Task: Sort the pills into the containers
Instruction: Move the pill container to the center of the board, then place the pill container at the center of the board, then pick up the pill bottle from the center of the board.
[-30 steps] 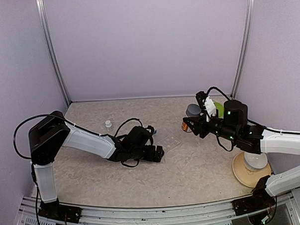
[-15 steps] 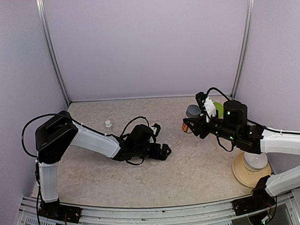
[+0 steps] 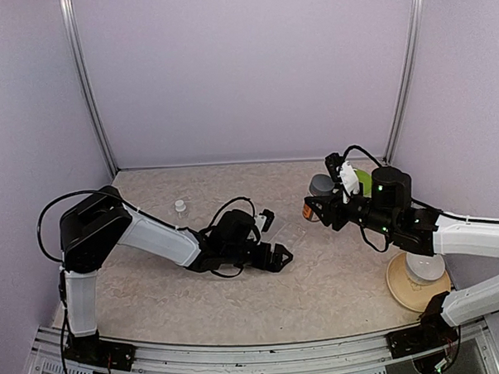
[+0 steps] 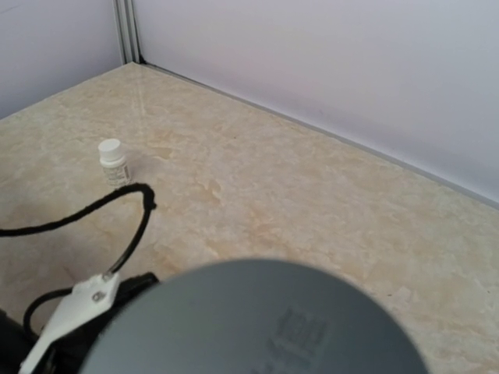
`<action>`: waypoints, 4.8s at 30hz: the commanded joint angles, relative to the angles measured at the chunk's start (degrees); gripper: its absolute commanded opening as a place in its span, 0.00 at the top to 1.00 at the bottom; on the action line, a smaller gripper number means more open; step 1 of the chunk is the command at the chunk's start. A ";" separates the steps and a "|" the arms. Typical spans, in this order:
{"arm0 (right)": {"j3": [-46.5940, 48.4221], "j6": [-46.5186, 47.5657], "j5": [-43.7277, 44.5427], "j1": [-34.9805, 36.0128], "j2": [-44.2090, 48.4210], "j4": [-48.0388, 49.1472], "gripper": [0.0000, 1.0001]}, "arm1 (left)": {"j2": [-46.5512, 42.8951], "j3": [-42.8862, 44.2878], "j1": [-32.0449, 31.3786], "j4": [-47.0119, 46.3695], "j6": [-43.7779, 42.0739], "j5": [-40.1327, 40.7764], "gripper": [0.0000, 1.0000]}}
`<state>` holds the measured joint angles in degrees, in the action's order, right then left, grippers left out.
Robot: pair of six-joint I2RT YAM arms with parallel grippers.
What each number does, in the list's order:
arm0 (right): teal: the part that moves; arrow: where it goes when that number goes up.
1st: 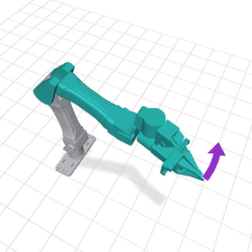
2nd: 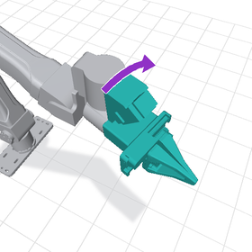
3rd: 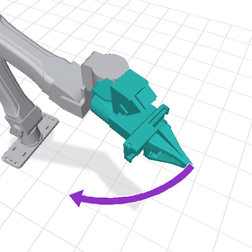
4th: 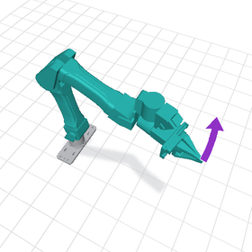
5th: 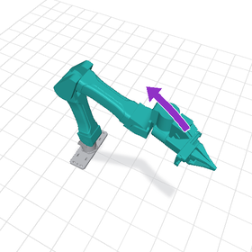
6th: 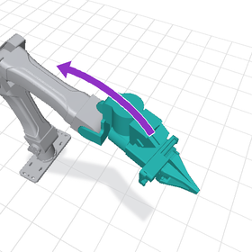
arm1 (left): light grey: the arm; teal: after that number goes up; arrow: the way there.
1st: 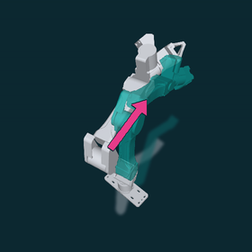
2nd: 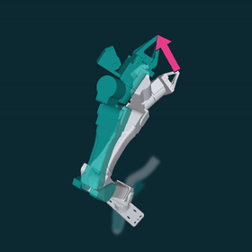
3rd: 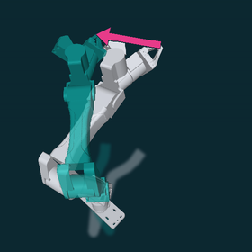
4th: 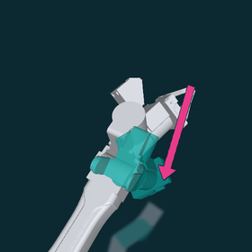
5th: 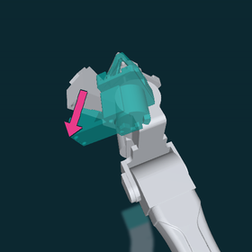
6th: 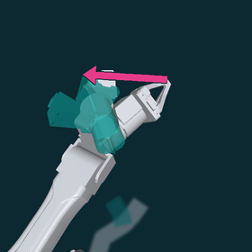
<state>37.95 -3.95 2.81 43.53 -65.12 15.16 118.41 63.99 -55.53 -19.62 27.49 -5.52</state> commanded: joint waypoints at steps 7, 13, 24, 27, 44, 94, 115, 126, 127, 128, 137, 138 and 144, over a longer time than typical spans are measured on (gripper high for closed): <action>-0.29 0.62 -0.07 0.66 0.42 0.83 0.52 | -5.07 -4.88 -0.99 -4.93 -0.89 -1.76 0.01; -0.10 1.88 -3.87 0.68 -1.03 0.71 0.51 | -15.17 -10.80 -0.90 -2.54 -1.32 6.79 0.01; -0.07 3.66 -7.62 7.32 -11.59 8.40 0.50 | -31.61 -19.49 2.54 -0.84 -1.59 14.02 0.01; 0.46 4.11 -7.30 10.21 -16.38 11.41 0.49 | -33.96 -21.33 3.81 -1.01 -1.47 14.19 0.01; 3.48 3.59 -10.67 14.35 -34.96 20.25 0.44 | -42.80 -29.82 3.67 -5.76 -5.28 16.66 0.02; -15.63 4.78 11.09 13.70 15.47 4.83 0.00 | -21.60 -1.39 4.31 13.08 -42.76 -21.64 0.04; -16.19 4.99 9.65 13.62 15.37 6.51 0.00 | -12.52 3.48 6.40 20.73 -50.23 -29.09 0.17; -15.74 5.09 10.26 13.54 12.73 6.74 0.00 | -14.90 1.20 5.81 18.83 -49.81 -28.97 0.21; -15.72 5.09 10.26 13.54 12.66 6.81 0.00 | -15.42 0.68 5.73 18.29 -49.80 -28.99 0.20; -15.76 5.04 10.31 13.53 12.58 6.92 0.00 | -15.80 0.16 5.63 17.86 -49.71 -28.97 0.19; -15.25 5.26 10.72 13.50 11.43 6.96 0.00 | -15.86 -1.06 5.51 17.37 -49.34 -29.59 0.18; -15.28 5.26 10.73 13.43 11.36 6.91 0.00 | -15.90 -1.17 5.52 17.11 -49.17 -29.59 0.18; -15.37 5.09 10.96 13.45 11.32 6.81 0.00 | -15.40 -1.09 5.35 16.67 -49.02 -29.14 0.20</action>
<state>21.58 1.23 12.95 57.21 -53.74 20.86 104.18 63.29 -49.69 -1.28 -21.87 -34.11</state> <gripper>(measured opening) 0.999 0.816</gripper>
